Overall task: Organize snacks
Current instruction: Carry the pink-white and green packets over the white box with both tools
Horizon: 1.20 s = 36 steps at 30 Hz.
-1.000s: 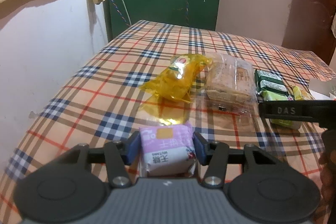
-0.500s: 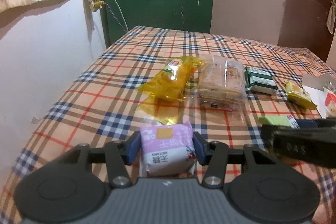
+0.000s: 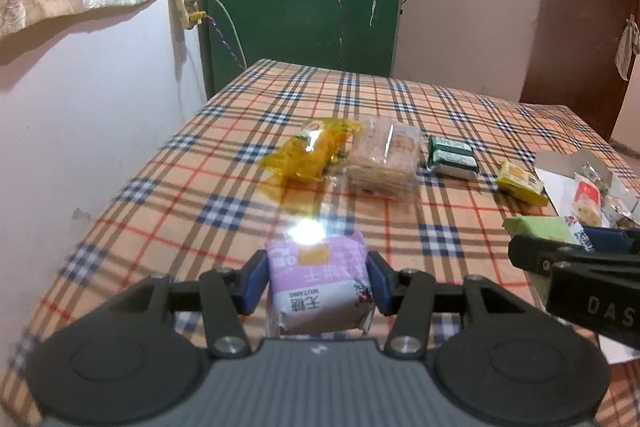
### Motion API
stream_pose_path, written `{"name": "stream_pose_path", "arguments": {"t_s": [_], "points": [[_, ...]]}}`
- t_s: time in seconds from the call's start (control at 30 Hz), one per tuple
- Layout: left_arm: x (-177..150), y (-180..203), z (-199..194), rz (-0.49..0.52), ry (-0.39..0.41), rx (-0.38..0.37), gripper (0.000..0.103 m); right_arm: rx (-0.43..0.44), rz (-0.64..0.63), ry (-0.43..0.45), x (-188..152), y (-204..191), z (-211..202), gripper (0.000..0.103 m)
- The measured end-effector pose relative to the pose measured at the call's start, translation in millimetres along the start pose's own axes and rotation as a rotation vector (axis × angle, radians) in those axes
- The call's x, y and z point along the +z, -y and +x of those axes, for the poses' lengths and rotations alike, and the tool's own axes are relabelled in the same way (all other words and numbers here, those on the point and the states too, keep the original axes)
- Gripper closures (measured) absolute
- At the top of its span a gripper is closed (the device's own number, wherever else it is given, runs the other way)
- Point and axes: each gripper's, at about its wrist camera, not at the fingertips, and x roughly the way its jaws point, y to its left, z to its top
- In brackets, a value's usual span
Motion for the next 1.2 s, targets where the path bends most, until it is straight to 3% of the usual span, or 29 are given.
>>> {"name": "stream_pose_path", "arguments": {"t_s": [0.43,1.2], "points": [[3,8,-37,0.000,0.040,-0.005,0.052,0.013,0.006,0.035,-7,4,-45,0.044],[5,35,-58,0.025,0.060,-0.034,0.052,-0.019,0.000,0.079,-9,14,-71,0.044]]}}
